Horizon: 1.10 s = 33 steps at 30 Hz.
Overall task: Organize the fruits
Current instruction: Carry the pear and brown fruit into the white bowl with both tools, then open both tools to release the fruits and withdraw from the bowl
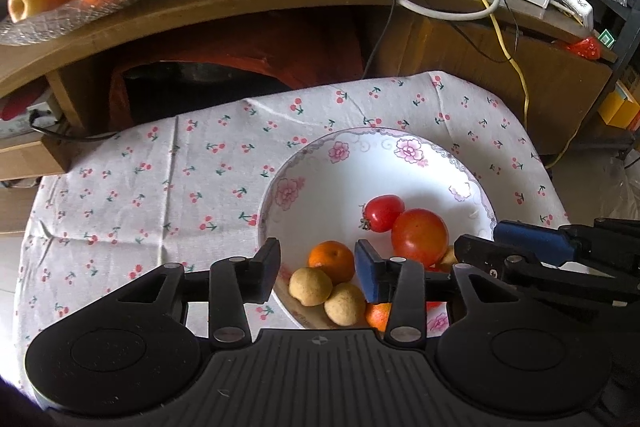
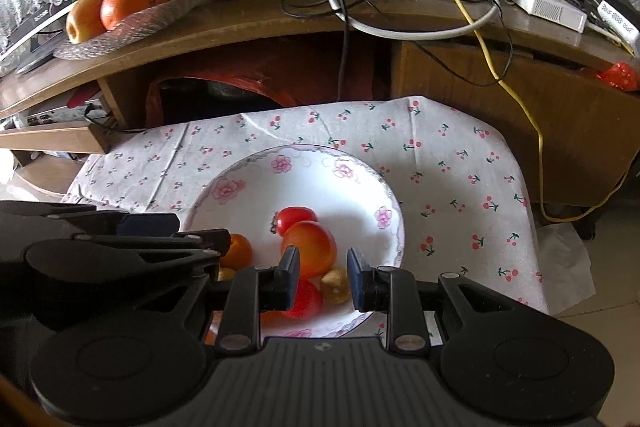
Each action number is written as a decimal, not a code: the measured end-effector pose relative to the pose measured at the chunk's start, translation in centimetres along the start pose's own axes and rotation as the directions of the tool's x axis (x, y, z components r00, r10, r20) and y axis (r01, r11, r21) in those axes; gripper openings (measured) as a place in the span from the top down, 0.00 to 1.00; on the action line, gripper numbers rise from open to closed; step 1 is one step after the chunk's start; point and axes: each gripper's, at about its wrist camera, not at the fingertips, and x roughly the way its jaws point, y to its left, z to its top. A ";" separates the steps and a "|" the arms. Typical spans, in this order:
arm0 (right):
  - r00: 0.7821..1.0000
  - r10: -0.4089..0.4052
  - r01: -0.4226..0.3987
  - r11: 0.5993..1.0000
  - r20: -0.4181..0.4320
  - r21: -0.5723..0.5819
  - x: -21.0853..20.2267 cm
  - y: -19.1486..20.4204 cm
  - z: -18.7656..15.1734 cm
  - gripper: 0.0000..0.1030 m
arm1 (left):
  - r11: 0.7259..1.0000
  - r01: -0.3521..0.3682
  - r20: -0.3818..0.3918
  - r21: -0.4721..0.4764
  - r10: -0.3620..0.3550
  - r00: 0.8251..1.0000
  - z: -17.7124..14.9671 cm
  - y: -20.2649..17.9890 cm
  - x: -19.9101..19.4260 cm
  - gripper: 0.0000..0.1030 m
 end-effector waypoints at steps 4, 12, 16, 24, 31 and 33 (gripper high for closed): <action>1.000 0.006 -0.006 1.000 -0.002 -0.020 -0.6 0.9 -0.5 0.74 | 1.000 -0.009 -0.003 0.003 0.009 1.000 -0.6 0.6 -0.7 0.52; 0.999 0.044 -0.046 0.997 -0.030 -0.061 -1.6 2.9 -2.0 0.74 | 1.000 -0.022 -0.018 0.019 0.022 1.000 -2.4 1.8 -2.2 0.51; 0.996 0.073 -0.078 0.994 -0.057 -0.075 -1.7 3.8 -2.7 0.74 | 0.999 -0.019 -0.040 0.027 0.020 0.999 -3.5 2.7 -2.7 0.48; 0.986 0.116 -0.126 0.988 -0.118 -0.086 -1.5 5.9 -4.4 0.74 | 1.000 -0.020 -0.062 0.015 0.021 0.998 -4.8 5.0 -3.1 0.46; 0.982 0.105 -0.121 0.988 -0.154 -0.100 0.3 7.1 -5.3 0.74 | 0.999 0.005 -0.049 -0.033 -0.007 0.999 -4.7 7.3 -3.6 0.44; 0.983 0.101 -0.119 0.987 -0.152 -0.112 0.9 7.5 -5.4 0.74 | 0.999 0.012 -0.045 -0.043 -0.014 0.999 -4.7 7.8 -3.7 0.43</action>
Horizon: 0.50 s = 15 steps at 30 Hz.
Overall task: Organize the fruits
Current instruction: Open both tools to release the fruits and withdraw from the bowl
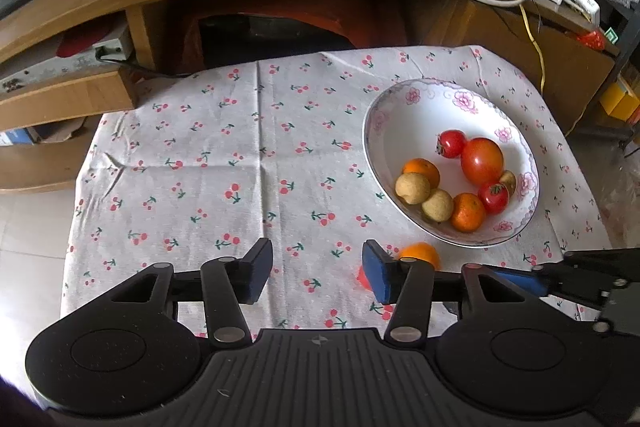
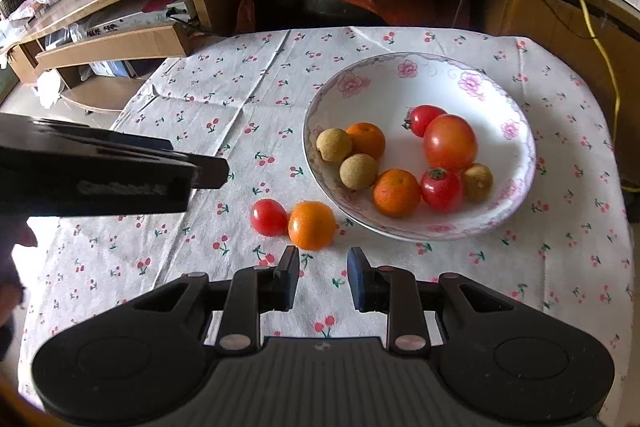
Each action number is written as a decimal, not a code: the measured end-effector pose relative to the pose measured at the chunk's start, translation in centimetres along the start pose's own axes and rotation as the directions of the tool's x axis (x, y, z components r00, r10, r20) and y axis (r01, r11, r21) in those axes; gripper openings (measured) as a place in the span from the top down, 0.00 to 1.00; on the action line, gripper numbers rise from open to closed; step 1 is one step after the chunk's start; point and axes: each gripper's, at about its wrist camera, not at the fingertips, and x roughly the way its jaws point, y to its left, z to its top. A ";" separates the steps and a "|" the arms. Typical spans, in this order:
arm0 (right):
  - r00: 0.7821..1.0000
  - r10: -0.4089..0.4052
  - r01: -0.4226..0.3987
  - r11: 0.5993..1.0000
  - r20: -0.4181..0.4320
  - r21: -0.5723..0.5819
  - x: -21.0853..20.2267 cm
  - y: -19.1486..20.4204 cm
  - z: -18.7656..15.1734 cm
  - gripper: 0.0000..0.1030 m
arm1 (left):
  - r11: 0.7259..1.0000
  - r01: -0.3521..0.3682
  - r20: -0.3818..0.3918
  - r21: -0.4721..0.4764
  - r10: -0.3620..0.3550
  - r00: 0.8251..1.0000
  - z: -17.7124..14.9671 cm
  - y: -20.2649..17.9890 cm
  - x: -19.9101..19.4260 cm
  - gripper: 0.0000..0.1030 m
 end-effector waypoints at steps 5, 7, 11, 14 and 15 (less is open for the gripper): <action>1.000 -0.008 0.007 1.000 -0.011 -0.024 1.9 0.8 0.3 0.74 | 1.000 0.015 0.003 -0.014 -0.015 1.000 -0.1 0.9 -0.1 0.42; 1.000 -0.009 0.009 1.000 -0.005 -0.027 2.5 0.9 0.4 0.73 | 1.000 0.016 0.001 -0.014 -0.016 1.000 -0.1 1.2 0.1 0.41; 1.000 -0.012 0.012 0.999 0.006 -0.036 3.0 1.2 0.7 0.73 | 1.000 0.015 -0.011 -0.007 -0.016 1.000 -0.4 1.4 0.4 0.41; 1.000 -0.016 0.016 0.999 -0.001 -0.052 2.9 1.4 0.7 0.73 | 1.000 0.016 -0.020 0.000 -0.016 1.000 -0.6 1.4 0.7 0.41; 1.000 -0.014 0.014 0.998 -0.007 -0.056 2.8 1.4 0.6 0.73 | 1.000 0.020 -0.024 0.001 -0.020 1.000 -0.6 1.3 0.8 0.41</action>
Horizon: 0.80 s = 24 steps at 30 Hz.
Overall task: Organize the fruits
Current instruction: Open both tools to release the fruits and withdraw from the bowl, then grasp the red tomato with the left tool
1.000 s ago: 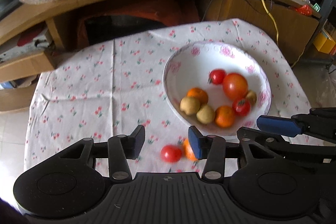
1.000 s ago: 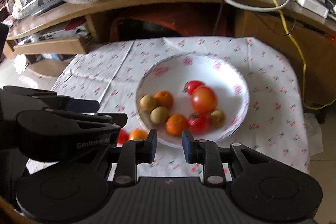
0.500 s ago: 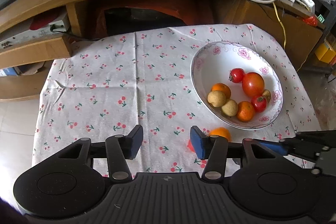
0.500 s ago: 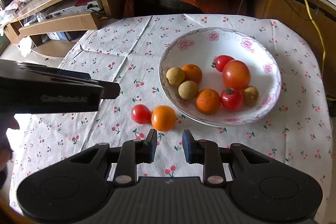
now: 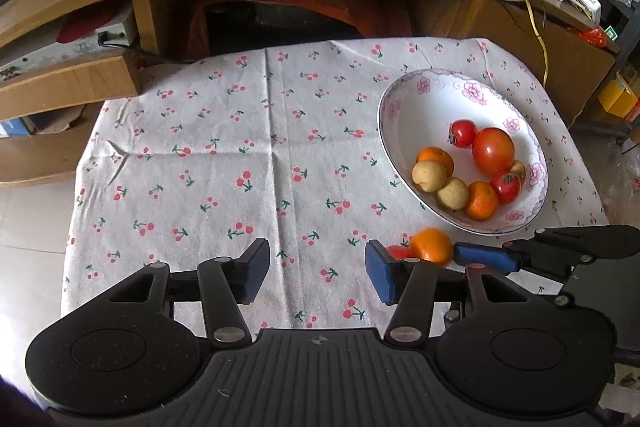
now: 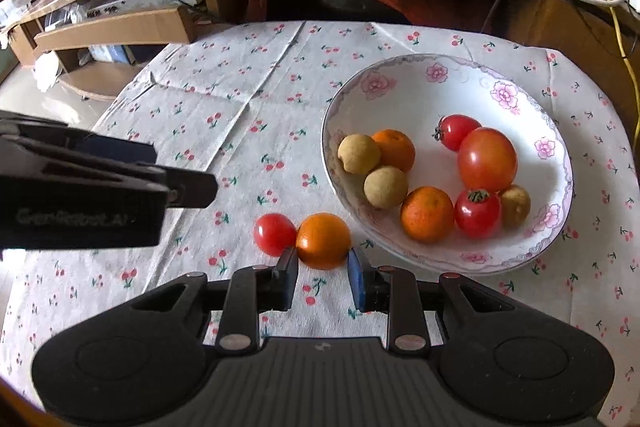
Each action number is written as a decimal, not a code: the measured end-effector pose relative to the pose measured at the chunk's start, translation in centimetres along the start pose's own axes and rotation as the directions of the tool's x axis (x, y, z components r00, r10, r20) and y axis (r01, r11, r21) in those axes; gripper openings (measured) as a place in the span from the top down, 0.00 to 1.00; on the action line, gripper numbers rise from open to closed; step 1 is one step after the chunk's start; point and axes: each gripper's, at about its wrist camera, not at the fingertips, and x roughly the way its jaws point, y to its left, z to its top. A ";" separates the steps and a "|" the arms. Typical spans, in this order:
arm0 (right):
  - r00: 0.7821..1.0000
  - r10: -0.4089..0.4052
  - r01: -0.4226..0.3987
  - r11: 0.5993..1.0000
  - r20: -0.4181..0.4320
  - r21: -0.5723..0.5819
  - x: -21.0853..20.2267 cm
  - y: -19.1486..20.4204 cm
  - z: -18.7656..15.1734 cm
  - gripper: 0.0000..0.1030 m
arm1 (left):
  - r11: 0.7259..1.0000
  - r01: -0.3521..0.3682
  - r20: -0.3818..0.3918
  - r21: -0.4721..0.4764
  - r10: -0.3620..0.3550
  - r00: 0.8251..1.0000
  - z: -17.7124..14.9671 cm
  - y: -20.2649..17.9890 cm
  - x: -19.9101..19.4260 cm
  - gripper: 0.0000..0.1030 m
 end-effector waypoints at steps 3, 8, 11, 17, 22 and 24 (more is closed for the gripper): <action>1.000 -0.002 0.002 1.000 -0.008 -0.009 -0.6 -0.2 -0.5 0.73 | 1.000 0.026 -0.014 0.014 -0.025 1.000 -0.1 -0.6 0.3 0.41; 1.000 -0.019 0.019 1.000 -0.022 -0.007 -2.1 -1.0 -2.2 0.73 | 0.997 0.050 -0.042 0.052 -0.048 0.998 -0.3 -2.2 1.5 0.41; 0.999 -0.026 0.026 1.000 -0.021 0.011 -3.3 -1.7 -3.7 0.73 | 0.997 0.056 -0.059 0.058 -0.053 0.997 -0.2 -2.9 2.5 0.41; 0.999 -0.029 0.031 0.998 -0.038 0.050 -4.5 -2.8 -6.2 0.74 | 0.998 0.050 -0.096 0.050 -0.045 0.994 -0.1 -3.8 4.7 0.50; 0.999 -0.031 0.033 0.997 -0.031 0.063 -5.1 -3.4 -6.9 0.74 | 0.997 0.032 -0.079 0.070 -0.027 0.997 0.2 -5.0 5.1 0.56; 0.999 -0.031 0.032 0.998 -0.027 0.059 -5.2 -3.5 -6.8 0.74 | 0.995 0.013 -0.077 0.101 -0.005 0.997 0.0 -5.6 5.0 0.60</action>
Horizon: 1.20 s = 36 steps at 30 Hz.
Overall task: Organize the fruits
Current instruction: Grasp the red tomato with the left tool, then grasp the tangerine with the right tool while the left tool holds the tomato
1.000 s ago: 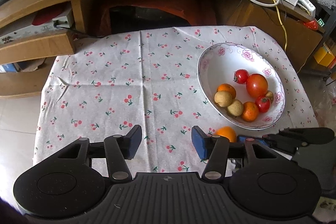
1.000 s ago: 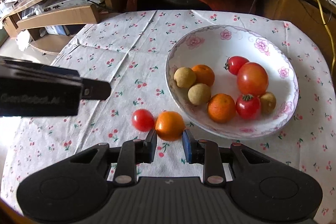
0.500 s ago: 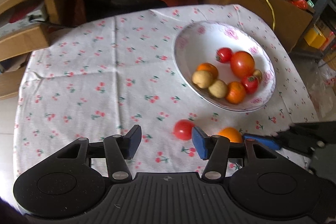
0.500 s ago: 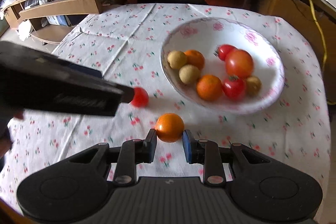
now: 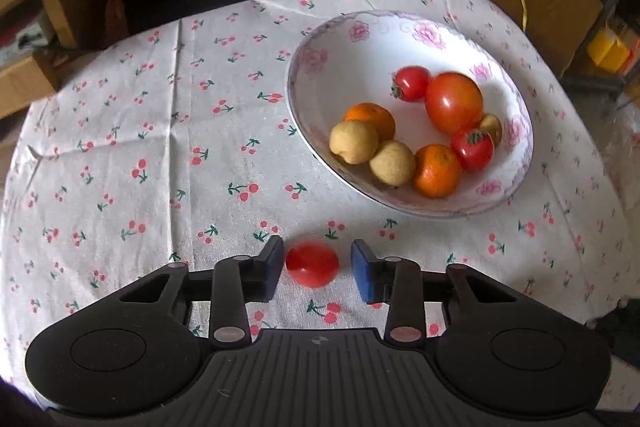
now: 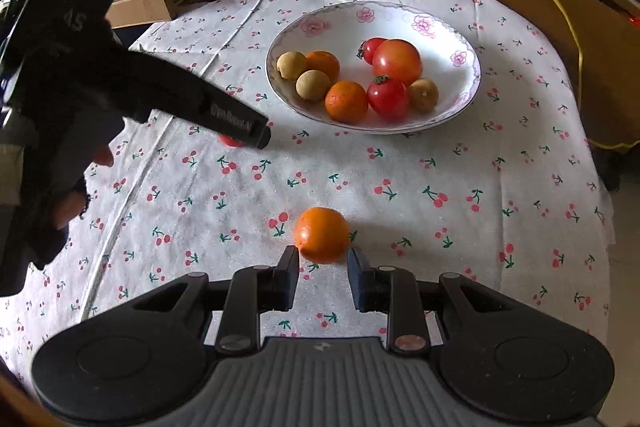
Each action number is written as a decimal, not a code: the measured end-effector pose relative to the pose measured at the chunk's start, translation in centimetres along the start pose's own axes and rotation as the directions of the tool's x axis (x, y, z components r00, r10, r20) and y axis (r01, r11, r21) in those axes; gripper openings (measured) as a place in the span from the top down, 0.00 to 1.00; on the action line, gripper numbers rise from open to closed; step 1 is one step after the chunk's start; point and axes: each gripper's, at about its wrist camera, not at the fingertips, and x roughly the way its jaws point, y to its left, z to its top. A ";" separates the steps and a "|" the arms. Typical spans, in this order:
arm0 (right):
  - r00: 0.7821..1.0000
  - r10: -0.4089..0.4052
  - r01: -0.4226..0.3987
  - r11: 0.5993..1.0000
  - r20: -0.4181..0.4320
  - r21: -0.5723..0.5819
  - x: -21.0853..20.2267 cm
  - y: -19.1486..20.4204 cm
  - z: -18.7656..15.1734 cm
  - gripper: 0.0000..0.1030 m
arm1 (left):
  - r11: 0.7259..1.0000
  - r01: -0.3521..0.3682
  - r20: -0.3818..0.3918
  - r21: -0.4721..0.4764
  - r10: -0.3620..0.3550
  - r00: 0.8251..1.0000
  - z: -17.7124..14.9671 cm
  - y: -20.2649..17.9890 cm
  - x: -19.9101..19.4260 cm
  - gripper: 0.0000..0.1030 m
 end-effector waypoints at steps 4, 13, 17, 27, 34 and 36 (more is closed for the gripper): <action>1.000 -0.001 0.001 1.000 0.012 -0.009 -0.1 -0.1 0.3 0.74 | 1.000 -0.023 -0.003 0.016 0.023 1.000 -0.6 -0.3 -0.4 0.67; 0.999 -0.005 0.005 1.000 0.053 -0.001 -2.4 -0.9 -0.7 0.74 | 0.997 -0.014 0.007 0.075 0.014 1.000 -2.9 -2.1 -2.8 0.68; 0.999 0.000 0.001 1.000 0.046 -0.014 -3.3 -0.6 -2.4 0.75 | 0.993 0.005 -0.007 0.120 -0.004 1.000 -5.1 -3.0 -3.8 0.67; 0.999 0.009 -0.010 1.000 0.051 0.016 -3.7 -0.6 -3.7 0.70 | 0.994 0.030 -0.018 0.108 -0.028 0.999 -7.0 -2.1 -4.6 0.67; 0.998 0.000 -0.001 1.000 0.069 0.022 -1.8 -0.3 -1.0 0.61 | 0.994 0.021 -0.020 0.110 -0.019 1.000 -7.1 -1.8 -4.4 0.64; 0.998 -0.005 0.003 0.999 0.060 0.032 -0.9 -0.3 -0.4 0.61 | 0.994 0.020 -0.020 0.109 -0.018 1.000 -7.0 -1.6 -4.3 0.63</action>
